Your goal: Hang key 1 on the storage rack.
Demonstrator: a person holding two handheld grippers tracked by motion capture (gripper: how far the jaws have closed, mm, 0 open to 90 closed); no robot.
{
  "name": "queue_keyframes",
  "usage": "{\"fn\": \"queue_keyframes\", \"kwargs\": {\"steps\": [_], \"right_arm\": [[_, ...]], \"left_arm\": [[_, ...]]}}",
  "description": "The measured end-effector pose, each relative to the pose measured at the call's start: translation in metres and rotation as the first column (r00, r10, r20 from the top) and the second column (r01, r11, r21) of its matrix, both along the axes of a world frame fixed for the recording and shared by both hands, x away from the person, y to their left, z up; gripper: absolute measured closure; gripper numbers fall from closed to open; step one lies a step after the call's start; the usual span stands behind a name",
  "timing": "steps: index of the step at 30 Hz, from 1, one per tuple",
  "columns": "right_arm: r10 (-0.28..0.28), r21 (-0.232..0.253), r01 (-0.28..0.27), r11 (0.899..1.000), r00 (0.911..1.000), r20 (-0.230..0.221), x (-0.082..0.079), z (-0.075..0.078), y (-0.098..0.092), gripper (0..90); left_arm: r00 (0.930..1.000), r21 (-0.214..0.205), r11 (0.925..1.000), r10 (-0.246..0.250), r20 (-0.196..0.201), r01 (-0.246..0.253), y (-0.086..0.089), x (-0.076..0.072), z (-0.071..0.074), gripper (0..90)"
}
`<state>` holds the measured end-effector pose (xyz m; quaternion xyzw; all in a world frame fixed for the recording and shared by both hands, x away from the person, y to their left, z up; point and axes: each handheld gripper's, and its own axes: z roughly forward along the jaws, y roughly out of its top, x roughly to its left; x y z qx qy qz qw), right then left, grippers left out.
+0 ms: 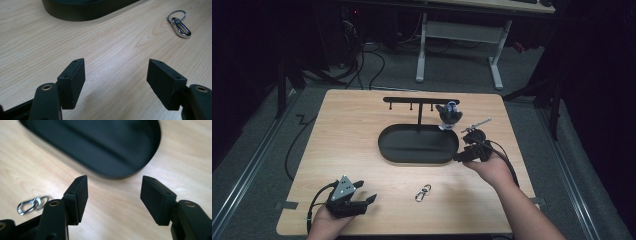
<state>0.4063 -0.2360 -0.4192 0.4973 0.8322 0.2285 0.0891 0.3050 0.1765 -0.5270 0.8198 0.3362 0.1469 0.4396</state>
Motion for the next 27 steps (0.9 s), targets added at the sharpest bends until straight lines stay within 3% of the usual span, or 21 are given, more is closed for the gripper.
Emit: {"fn": "queue_keyframes", "kwargs": {"steps": [1,4,5,6,9,12,13,15,18,21,23,25,27], "right_arm": [[0.000,0.000,0.000,1.000,1.0000,0.000,0.000,0.000,0.000,41.4],[-0.009,0.024,0.007,1.000,0.9974,0.071,-0.024,-0.009,-0.006,45.9],[-0.009,0.024,0.007,1.000,0.9974,0.071,-0.024,-0.009,-0.006,45.9],[-0.014,0.033,0.011,0.999,0.9937,0.111,-0.036,-0.016,-0.011,48.2],[-0.030,0.059,0.022,0.998,0.9891,0.144,-0.048,-0.024,-0.018,52.1],[-0.043,0.123,0.020,0.992,0.9816,0.186,-0.066,-0.038,-0.030,68.1],[-0.048,0.133,0.021,0.991,0.9771,0.207,-0.072,-0.043,-0.034,75.3],[-0.068,0.157,0.031,0.987,0.9691,0.237,-0.085,-0.054,-0.041,89.6],[-0.103,0.191,0.050,0.980,0.9547,0.279,-0.103,-0.069,-0.052,90.0],[-0.160,0.257,0.075,0.964,0.9319,0.326,-0.123,-0.082,-0.064,90.0],[-0.196,0.338,0.092,0.937,0.9370,0.289,-0.129,-0.085,-0.073,86.4],[-0.189,0.321,0.084,0.943,0.9319,0.310,-0.132,-0.082,-0.076,83.8],[-0.193,0.331,0.085,0.940,0.9320,0.307,-0.133,-0.083,-0.078,83.7]], "left_arm": [[1.0000,-0.002,1.0000,0.001,-0.003,-0.001,-0.001,0.000,0.000,32.2],[1.0000,-0.007,1.0000,0.003,-0.009,-0.003,-0.002,-0.001,0.002,35.3],[0.9999,-0.009,1.0000,0.004,-0.012,-0.005,-0.002,-0.002,0.002,35.3],[0.9999,-0.011,0.9999,0.007,-0.015,-0.007,-0.003,-0.002,0.002,37.4],[0.9993,-0.013,0.9999,0.005,-0.038,-0.005,-0.006,-0.002,0.003,40.9],[0.9980,-0.018,0.9998,0.002,-0.064,-0.004,-0.009,-0.004,0.003,51.9],[0.9976,-0.022,0.9997,0.002,-0.069,-0.004,-0.011,-0.004,0.003,51.9],[0.9980,-0.008,0.9999,0.008,-0.062,-0.008,-0.014,-0.007,0.004,59.3],[0.9973,0.011,0.9998,0.019,-0.071,-0.018,-0.023,-0.009,0.004,74.7],[0.9952,0.033,0.9992,0.027,-0.094,-0.024,-0.041,-0.007,0.002,83.7],[0.9951,0.053,0.9985,0.022,-0.097,-0.017,-0.058,-0.004,0.002,85.7],[0.9953,0.060,0.9982,0.014,-0.095,-0.009,-0.076,-0.001,0.001,86.4],[0.9944,0.053,0.9986,0.006,-0.106,0.000,-0.095,0.002,0.001,86.4]]}}
